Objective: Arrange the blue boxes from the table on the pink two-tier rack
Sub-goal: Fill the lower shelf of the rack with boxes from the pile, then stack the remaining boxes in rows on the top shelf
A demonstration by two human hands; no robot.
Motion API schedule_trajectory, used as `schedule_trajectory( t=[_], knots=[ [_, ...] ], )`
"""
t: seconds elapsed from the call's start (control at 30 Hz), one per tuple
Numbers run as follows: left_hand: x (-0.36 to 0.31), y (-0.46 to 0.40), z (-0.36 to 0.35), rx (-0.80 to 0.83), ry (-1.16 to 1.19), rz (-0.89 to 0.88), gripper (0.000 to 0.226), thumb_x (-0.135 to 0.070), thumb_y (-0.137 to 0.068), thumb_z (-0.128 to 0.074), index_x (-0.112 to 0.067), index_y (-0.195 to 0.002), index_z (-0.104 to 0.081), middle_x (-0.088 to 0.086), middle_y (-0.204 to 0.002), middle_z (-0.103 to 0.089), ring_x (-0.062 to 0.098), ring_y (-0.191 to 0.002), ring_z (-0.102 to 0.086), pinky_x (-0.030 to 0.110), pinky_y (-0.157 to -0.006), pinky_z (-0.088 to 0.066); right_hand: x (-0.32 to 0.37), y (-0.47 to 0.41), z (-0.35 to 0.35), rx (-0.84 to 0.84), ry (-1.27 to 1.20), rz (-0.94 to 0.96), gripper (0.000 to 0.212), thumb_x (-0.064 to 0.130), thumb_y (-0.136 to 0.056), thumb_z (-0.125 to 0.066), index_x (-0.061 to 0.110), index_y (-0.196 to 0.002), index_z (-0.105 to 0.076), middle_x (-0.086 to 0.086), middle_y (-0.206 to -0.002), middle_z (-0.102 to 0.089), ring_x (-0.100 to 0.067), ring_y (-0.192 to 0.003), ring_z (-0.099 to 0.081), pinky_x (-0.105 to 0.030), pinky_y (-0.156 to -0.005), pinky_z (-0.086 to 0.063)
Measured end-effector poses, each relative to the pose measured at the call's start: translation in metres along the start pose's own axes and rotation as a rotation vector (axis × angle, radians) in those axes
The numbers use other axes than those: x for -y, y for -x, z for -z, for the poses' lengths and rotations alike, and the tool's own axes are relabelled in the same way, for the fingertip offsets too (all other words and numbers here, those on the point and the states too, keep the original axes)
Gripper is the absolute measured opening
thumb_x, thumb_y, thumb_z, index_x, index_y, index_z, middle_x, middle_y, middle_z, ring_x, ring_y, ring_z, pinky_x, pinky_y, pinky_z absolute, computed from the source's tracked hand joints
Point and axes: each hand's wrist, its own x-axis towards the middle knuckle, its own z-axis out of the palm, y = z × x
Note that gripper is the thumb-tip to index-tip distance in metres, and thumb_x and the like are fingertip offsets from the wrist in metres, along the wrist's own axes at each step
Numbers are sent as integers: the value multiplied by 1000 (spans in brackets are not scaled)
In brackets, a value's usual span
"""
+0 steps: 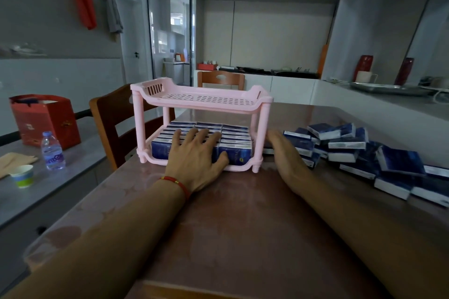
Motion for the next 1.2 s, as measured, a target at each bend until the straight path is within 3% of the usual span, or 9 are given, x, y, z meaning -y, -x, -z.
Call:
schedule_trajectory(
  t=[0.13,0.27,0.37,0.6,0.8,0.93,1.0,1.1,1.2],
  knots=[
    [-4,5,15,-79,11,-118,44,-43,-85,-50,-19,-119,-63,4,-119,-64,27,-112,-57,46,-102,-42,-12,16,33,-95,417,170,27,12,-91,-62,16,-117,-64,0,-115,-68,-14,-107,-63,-34,-97,-52],
    [-20,17,27,-181,10,-343,22,-24,-75,-58,-15,-94,-62,5,-95,-60,30,-90,-54,44,-76,-45,-24,21,82,-203,1155,484,33,18,-83,-66,15,-116,-64,-6,-114,-65,-29,-105,-59,-42,-85,-48],
    [-39,25,33,-192,1,-495,17,-24,-75,-55,-15,-89,-61,5,-91,-59,28,-84,-52,43,-71,-43,-38,21,96,-223,1363,430,39,34,-90,-63,19,-126,-62,-6,-127,-62,-31,-118,-54,-44,-90,-41],
    [-67,31,35,-102,137,-577,22,-20,-77,-57,-14,-97,-62,4,-96,-58,25,-87,-52,40,-73,-48,-31,22,94,-268,1292,403,34,18,-87,-63,27,-120,-66,0,-109,-72,-26,-103,-62,-41,-89,-41],
    [-120,15,36,-106,456,-438,52,-35,-86,-56,-16,-135,-51,1,-135,-51,18,-121,-52,31,-100,-47,1,47,120,-106,387,312,21,18,-90,-57,18,-101,-74,-1,-83,-69,-13,-75,-64,-35,-66,-55],
    [-148,5,29,-11,619,-242,49,-32,-86,-70,-20,-132,-58,-1,-108,-71,11,-91,-62,25,-83,-50,6,53,119,20,166,271,10,15,-96,-60,14,-102,-68,-15,-70,-65,-30,-67,-61,-40,-64,-49],
    [-145,5,20,87,718,-104,34,-27,-88,-72,-24,-121,-67,-5,-92,-71,7,-78,-64,18,-74,-52,4,46,118,-47,100,205,14,23,-100,-56,13,-101,-65,-7,-79,-71,-20,-76,-68,-38,-73,-53],
    [-130,6,8,154,849,39,12,-26,-89,-74,-26,-100,-69,-4,-82,-69,-1,-73,-65,16,-71,-55,-12,33,122,-220,423,254,18,21,-101,-52,18,-110,-67,3,-97,-72,-9,-87,-65,-27,-77,-54],
    [-120,10,6,139,810,92,19,-26,-88,-74,-27,-81,-56,-6,-71,-59,1,-63,-56,13,-60,-41,-30,26,119,-94,950,292,40,19,-92,-58,19,-132,-59,-2,-131,-62,-23,-117,-54,-39,-96,-47]
  ],
)
